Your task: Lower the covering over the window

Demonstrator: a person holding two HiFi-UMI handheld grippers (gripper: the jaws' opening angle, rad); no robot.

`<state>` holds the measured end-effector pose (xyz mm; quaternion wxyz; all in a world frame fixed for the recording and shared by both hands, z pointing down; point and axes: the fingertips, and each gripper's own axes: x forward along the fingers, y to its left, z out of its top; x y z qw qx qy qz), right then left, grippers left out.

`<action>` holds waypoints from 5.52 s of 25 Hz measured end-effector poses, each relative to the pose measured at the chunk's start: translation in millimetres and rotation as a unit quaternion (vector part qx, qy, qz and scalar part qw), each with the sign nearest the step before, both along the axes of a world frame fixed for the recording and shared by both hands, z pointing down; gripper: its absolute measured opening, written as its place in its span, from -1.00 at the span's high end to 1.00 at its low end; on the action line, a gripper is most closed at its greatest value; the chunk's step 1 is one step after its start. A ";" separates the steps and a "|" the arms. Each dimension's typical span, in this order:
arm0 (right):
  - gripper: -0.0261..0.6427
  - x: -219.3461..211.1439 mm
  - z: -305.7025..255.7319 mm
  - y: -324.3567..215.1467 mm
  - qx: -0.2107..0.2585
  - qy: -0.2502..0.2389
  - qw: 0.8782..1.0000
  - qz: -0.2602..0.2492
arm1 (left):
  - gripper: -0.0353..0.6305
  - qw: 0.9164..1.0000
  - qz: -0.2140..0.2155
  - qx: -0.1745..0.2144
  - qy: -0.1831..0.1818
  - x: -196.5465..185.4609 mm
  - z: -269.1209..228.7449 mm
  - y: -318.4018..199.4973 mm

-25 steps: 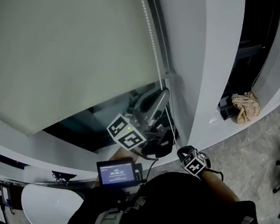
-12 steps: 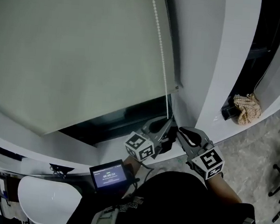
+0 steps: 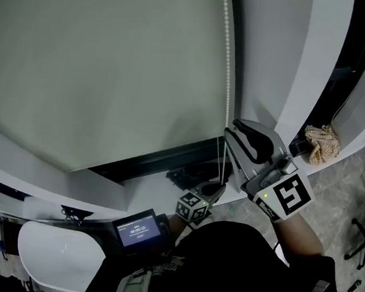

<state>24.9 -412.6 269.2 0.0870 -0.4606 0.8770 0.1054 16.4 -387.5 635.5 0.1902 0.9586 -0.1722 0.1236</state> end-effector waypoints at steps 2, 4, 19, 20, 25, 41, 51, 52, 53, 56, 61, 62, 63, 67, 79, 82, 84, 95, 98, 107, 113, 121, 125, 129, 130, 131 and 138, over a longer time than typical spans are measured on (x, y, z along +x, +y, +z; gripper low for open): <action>0.70 -1.7 -20.6 -2.5 0.013 -0.016 1.000 -0.015 | 0.86 0.999 0.014 -0.014 -0.028 -3.4 23.8 14.7; 0.66 -3.0 -38.2 -3.1 0.016 -0.025 0.999 -0.025 | 0.86 0.997 0.025 -0.029 -0.061 -9.2 52.8 28.6; 0.90 -20.8 -88.5 19.4 0.179 0.217 0.956 0.077 | 0.85 0.985 0.034 -0.095 -0.137 -41.6 113.7 50.4; 0.90 -18.4 -88.4 17.9 0.175 0.215 0.958 0.079 | 0.84 0.985 0.033 -0.088 -0.142 -43.1 112.7 48.2; 0.91 -11.3 -59.5 9.2 0.119 0.216 0.966 0.075 | 0.84 0.986 0.018 -0.039 -0.160 -56.5 104.7 39.7; 0.90 5.4 188.3 3.1 -0.118 0.286 0.949 0.056 | 0.77 0.978 0.071 0.072 -0.183 -109.0 -6.6 17.5; 0.90 6.4 229.8 -10.3 -0.155 0.277 0.947 0.034 | 0.68 0.992 0.030 0.115 0.048 -45.4 -135.5 -5.9; 0.90 3.8 244.4 -9.3 -0.170 0.287 0.942 0.026 | 0.68 0.989 0.028 0.120 0.079 -30.2 -161.1 -8.9; 0.90 1.9 260.6 -7.4 -0.186 0.294 0.937 0.019 | 0.67 0.986 0.023 0.122 0.108 -16.8 -183.5 -13.3; 0.90 5.5 305.0 0.5 -0.235 0.302 0.924 0.012 | 0.65 0.977 0.009 0.118 0.177 13.8 -224.7 -30.2; 0.90 20.5 354.8 23.3 -0.301 0.316 0.900 0.018 | 0.55 0.964 0.027 0.164 0.207 53.4 -266.4 -28.2; 0.90 23.0 360.8 28.6 -0.309 0.317 0.897 0.019 | 0.53 0.961 0.031 0.175 0.211 58.5 -273.6 -27.5; 0.90 25.8 365.4 33.2 -0.316 0.315 0.895 0.019 | 0.46 0.958 0.034 0.180 0.220 62.8 -281.1 -27.3; 0.90 39.1 372.0 43.1 -0.332 0.298 0.895 0.021 | 0.40 0.944 0.057 0.149 0.289 73.2 -314.6 -23.7; 0.90 21.8 411.3 73.6 -0.403 0.309 0.860 -0.056 | 0.43 0.914 0.063 0.174 0.362 66.6 -380.1 -10.8; 0.90 17.7 411.9 68.6 -0.406 0.314 0.856 -0.070 | 0.50 0.909 0.058 0.172 0.376 62.4 -389.7 -12.3; 0.90 17.5 412.6 68.3 -0.411 0.311 0.854 -0.075 | 0.84 0.908 0.069 0.181 0.371 63.1 -390.9 -7.9; 0.76 45.5 405.9 85.5 -0.452 0.198 0.868 -0.052 | 0.86 0.957 -0.006 0.175 0.233 28.3 -304.5 -36.8; 0.75 59.2 336.0 63.2 -0.376 0.075 0.923 -0.027 | 0.86 0.969 -0.025 0.158 0.188 22.9 -260.5 -44.8; 0.82 49.7 85.5 48.8 -0.096 -0.034 0.994 -0.041 | 0.86 0.996 0.008 0.092 0.013 34.4 -101.6 -0.3; 0.70 23.0 -4.0 42.9 -0.010 0.005 1.000 -0.024 | 0.86 0.998 0.027 0.062 -0.007 34.2 -34.0 25.4; 0.64 10.7 -82.7 17.2 0.051 -0.016 0.998 -0.028 | 0.85 0.999 0.033 0.028 0.000 24.1 -17.8 36.8; 0.84 7.3 -73.9 7.5 0.040 0.014 0.999 -0.021 | 0.85 0.999 0.032 0.024 0.012 23.2 -18.3 40.5; 0.88 5.7 -80.2 12.9 0.066 0.021 0.997 -0.025 | 0.85 0.999 0.020 0.022 0.018 23.0 -20.8 37.3; 0.88 4.7 -81.9 13.9 0.074 0.026 0.997 -0.022 | 0.85 1.000 0.015 0.020 0.017 21.9 -20.2 34.3; 0.88 4.4 -79.5 13.6 0.073 0.037 0.996 -0.020 | 0.85 1.000 0.011 0.017 0.013 21.5 -18.1 31.3; 0.88 13.2 -58.5 7.3 0.051 0.070 0.996 -0.013 | 0.84 0.999 -0.007 0.029 -0.032 12.4 -1.2 24.6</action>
